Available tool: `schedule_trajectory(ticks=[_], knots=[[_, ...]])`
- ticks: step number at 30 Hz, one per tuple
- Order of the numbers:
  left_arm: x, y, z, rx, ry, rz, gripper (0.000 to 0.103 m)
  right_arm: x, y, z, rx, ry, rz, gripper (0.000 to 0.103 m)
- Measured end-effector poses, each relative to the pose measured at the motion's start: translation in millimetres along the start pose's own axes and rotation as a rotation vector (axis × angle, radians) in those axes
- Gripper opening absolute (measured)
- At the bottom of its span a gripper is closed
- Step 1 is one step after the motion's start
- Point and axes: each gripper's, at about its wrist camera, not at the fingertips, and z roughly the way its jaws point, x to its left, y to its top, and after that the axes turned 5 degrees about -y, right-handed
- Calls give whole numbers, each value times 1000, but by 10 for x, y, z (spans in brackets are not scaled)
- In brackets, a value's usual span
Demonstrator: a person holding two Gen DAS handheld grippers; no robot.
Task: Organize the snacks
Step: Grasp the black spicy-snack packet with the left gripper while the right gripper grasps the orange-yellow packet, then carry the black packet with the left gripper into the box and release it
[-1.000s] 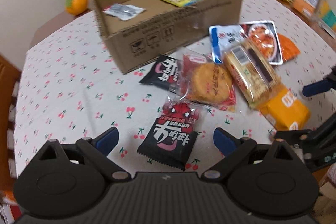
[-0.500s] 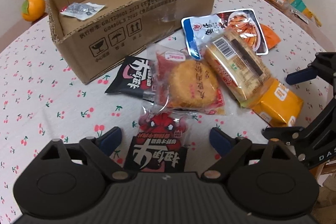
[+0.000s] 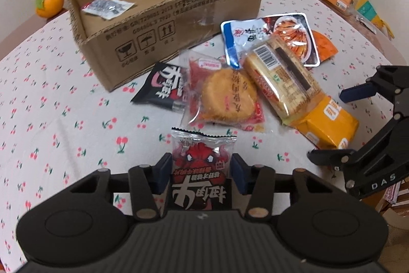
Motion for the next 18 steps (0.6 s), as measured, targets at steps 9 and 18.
schedule_trajectory(ticks=[9,18], knots=[[27,-58,-45,11,10,-14,50,144,69,-32,-8,22,-40,94],[14,-136,-82,7,13,-18,53,154,83,-95,-28,16,-34,68]])
